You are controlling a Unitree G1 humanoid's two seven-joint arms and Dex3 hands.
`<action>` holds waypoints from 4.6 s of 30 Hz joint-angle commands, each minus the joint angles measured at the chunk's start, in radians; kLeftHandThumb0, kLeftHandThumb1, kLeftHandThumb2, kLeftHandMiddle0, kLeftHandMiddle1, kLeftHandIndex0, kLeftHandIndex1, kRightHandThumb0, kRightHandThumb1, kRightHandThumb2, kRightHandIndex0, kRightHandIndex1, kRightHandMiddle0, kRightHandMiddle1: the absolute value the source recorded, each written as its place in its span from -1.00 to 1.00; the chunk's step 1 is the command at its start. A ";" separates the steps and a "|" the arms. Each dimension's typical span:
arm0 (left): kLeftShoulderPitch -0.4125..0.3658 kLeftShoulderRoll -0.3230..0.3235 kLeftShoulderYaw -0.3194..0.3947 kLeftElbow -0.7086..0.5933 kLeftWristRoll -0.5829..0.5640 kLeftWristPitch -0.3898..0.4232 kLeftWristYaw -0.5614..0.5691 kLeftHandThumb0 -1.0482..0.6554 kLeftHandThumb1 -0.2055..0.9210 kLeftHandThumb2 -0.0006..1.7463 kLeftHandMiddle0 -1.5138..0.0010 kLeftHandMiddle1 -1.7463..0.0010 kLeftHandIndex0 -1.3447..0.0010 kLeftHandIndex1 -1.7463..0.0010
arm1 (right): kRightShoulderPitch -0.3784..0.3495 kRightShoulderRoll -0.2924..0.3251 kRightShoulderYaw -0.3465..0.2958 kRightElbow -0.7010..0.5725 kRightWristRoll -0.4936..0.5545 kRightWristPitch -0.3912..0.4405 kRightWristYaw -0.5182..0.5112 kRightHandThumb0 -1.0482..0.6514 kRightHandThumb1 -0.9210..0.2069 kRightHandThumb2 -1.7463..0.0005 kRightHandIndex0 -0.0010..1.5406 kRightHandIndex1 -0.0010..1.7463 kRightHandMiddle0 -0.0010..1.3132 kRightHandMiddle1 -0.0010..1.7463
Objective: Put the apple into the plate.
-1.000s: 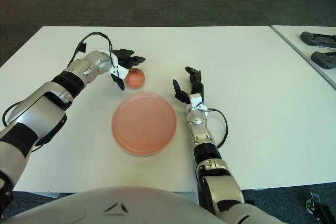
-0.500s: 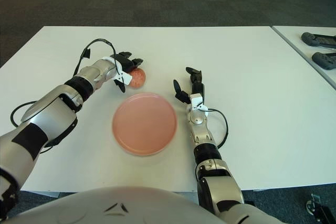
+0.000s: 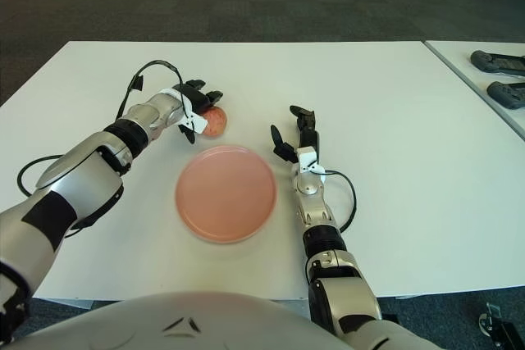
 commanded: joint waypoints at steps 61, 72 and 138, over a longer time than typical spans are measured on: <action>0.039 0.071 0.133 -0.041 -0.156 -0.261 -0.027 -0.94 0.60 -0.99 1.00 1.00 1.00 1.00 | 0.065 0.008 0.006 -0.007 0.001 0.090 0.002 -0.42 -0.60 0.25 -0.54 -0.62 -1.00 0.04; 0.038 0.049 0.103 0.009 -0.106 -0.173 0.011 -0.90 0.58 -0.99 1.00 1.00 1.00 1.00 | 0.074 0.002 0.004 -0.011 0.010 0.080 0.025 -0.40 -0.54 0.21 -0.54 -0.59 -1.00 0.09; 0.078 -0.003 0.075 0.092 -0.081 -0.111 0.149 -0.96 0.63 -0.98 1.00 1.00 1.00 1.00 | 0.063 0.001 0.000 0.020 0.004 0.083 0.020 -0.42 -0.55 0.17 -0.57 -0.59 -1.00 0.08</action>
